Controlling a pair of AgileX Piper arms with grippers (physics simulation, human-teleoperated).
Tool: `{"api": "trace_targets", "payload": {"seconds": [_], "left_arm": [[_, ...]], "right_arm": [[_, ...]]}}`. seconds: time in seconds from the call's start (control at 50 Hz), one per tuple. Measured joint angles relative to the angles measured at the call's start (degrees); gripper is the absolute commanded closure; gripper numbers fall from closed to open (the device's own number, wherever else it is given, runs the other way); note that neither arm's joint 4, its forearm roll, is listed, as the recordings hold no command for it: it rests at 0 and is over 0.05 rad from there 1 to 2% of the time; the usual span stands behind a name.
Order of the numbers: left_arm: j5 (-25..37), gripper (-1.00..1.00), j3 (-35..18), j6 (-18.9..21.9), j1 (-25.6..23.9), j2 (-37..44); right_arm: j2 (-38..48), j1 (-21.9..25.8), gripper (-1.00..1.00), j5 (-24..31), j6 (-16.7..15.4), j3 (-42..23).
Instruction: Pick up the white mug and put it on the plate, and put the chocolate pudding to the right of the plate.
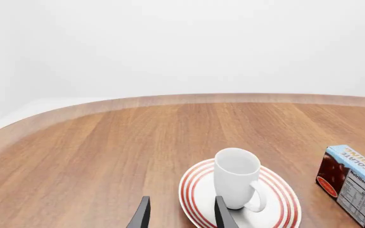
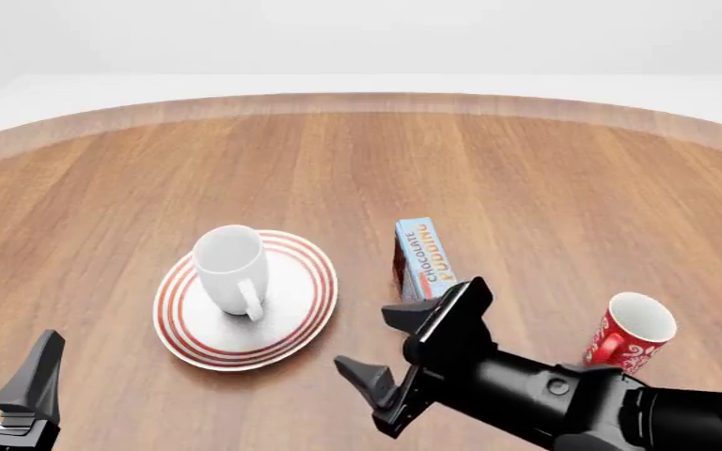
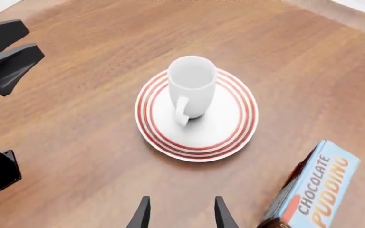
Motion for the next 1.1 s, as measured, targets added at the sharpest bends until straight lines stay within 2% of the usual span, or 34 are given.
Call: {"api": "trace_targets", "payload": {"seconds": [0.5,1.1], "left_arm": [[0.0,-1.0,0.0,0.0,0.0,0.0],[0.0,-1.0,0.0,0.0,0.0,0.0]], "right_arm": [[-9.6,-1.6,-1.0,2.1,-0.2,6.8],[-22.8,-4.7,-1.0,9.0,-0.6,12.7]]}}
